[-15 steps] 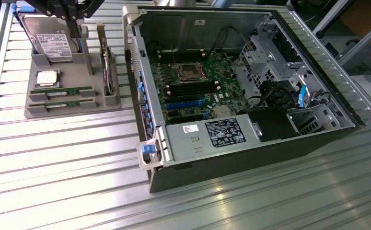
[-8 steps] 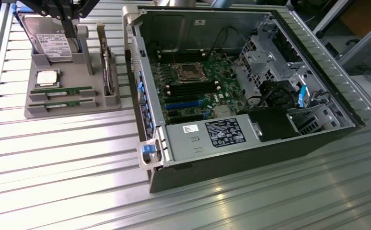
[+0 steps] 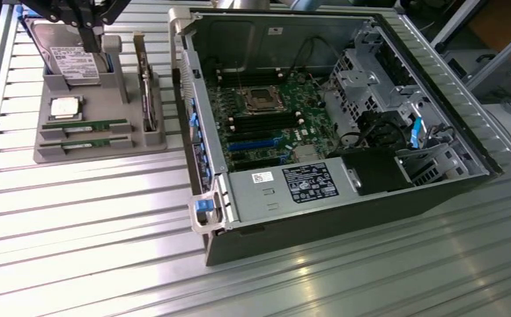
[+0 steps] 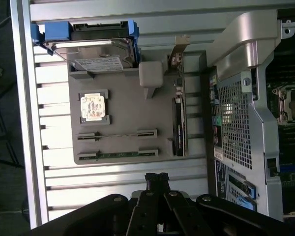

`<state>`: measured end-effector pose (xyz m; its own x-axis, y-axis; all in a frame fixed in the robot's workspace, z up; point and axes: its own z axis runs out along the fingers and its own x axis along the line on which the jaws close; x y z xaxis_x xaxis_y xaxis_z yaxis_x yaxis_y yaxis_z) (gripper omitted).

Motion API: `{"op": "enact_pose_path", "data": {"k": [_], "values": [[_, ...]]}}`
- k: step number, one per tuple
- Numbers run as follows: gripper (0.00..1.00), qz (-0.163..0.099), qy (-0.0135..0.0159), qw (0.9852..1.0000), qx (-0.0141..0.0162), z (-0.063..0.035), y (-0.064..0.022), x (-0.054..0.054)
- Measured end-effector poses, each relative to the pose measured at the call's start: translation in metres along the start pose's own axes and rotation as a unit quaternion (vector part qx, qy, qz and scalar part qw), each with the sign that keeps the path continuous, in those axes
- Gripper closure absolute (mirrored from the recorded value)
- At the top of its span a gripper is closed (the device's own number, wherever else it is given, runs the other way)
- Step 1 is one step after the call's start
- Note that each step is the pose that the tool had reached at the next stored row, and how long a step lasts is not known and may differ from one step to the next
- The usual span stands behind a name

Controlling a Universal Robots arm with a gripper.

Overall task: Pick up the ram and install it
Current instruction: 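Reach for the ram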

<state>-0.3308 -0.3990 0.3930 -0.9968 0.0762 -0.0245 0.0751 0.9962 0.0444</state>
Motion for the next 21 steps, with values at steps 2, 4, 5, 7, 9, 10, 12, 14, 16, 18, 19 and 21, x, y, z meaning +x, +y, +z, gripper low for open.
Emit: {"op": "enact_pose_path", "data": {"k": [2,4,5,7,9,10,12,14,16,18,19,21], "values": [[0.89,0.0,0.0,1.0,0.0,0.0,-0.0001,0.002],[0.89,0.0,0.0,1.0,0.0,-0.0001,-0.0003,0.004],[0.89,0.0,0.0,1.0,0.0,-0.0001,-0.0004,0.005],[0.89,0.0,0.0,1.0,0.0,-0.0002,-0.0005,0.007],[0.89,0.0,0.0,1.0,0.0,-0.0002,-0.0006,0.008],[0.89,0.0,0.0,1.0,0.0,-0.0002,-0.0006,0.009],[0.89,0.0,0.0,1.0,0.0,-0.0002,-0.0008,0.01],[0.89,0.0,0.0,1.0,0.0,-0.0003,-0.0009,0.012],[0.89,0.0,0.0,1.0,0.0,-0.0003,-0.001,0.013],[0.89,0.0,0.0,1.0,0.0,-0.0003,-0.001,0.014],[0.89,0.0,0.0,1.0,0.0,-0.0003,-0.001,0.014],[0.89,0.0,0.0,1.0,0.0,-0.0003,-0.001,0.014]]}}
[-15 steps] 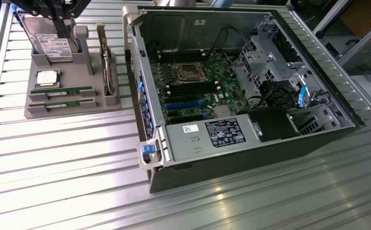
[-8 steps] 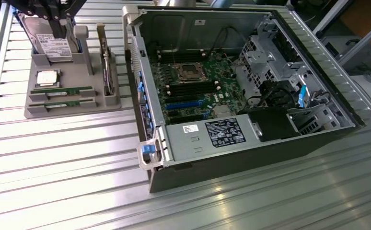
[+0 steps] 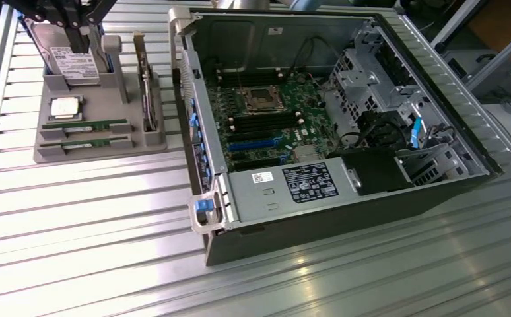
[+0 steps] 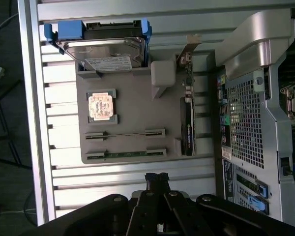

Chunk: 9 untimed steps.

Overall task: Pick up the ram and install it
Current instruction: 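Reach for the ram, then pick up the ram and move it above insertion slot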

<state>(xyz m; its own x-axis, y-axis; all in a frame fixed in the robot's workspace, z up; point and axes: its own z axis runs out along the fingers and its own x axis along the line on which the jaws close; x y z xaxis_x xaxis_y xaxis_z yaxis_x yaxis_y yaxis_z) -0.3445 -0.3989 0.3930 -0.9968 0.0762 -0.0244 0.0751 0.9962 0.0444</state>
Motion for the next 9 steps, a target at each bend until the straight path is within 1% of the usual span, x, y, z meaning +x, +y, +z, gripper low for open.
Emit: {"op": "enact_pose_path", "data": {"k": [9], "values": [[0.89,-0.003,0.0002,1.0,-0.0001,0.0,0.0,0.0]]}}
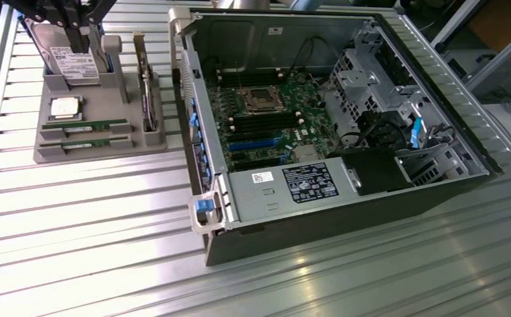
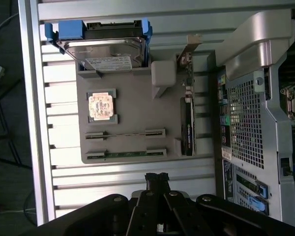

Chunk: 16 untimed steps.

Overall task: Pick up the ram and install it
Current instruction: 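Pick up the ram and move it above insertion slot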

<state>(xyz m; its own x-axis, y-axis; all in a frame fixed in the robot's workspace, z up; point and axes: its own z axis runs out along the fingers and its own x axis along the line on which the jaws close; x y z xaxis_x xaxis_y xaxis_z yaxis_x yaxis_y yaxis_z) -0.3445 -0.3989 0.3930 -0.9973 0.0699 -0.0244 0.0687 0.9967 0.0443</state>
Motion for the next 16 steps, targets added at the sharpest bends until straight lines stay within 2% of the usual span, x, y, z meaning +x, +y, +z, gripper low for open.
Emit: {"op": "enact_pose_path", "data": {"k": [6,8,16], "values": [[0.89,-0.026,0.0011,0.9997,-0.0006,0.0,0.0,0.0],[0.89,-0.039,0.0017,0.9992,-0.001,0.0,0.0,0.0],[0.89,-0.066,0.0029,0.9978,-0.0016,0.0,0.0,0.0]]}}
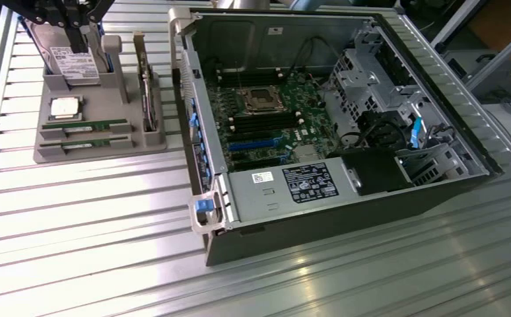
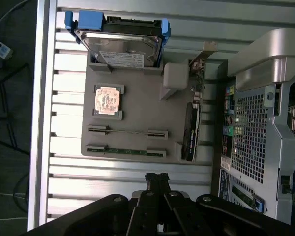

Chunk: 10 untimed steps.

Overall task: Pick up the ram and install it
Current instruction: 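Pick up the ram and move it above insertion slot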

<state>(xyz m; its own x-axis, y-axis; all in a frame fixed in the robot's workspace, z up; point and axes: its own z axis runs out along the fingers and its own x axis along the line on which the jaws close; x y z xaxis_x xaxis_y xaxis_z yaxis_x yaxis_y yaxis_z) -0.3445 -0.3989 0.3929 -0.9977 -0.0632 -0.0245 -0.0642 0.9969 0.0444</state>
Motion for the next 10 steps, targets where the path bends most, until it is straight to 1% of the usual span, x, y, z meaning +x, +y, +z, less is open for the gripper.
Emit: {"op": "enact_pose_path", "data": {"k": [6,10], "values": [[0.89,-0.015,0.0007,0.9999,-0.0004,0.0,0.0,0.0],[0.89,-0.033,0.0015,0.9995,-0.0008,0.0,0.0,0.0]]}}
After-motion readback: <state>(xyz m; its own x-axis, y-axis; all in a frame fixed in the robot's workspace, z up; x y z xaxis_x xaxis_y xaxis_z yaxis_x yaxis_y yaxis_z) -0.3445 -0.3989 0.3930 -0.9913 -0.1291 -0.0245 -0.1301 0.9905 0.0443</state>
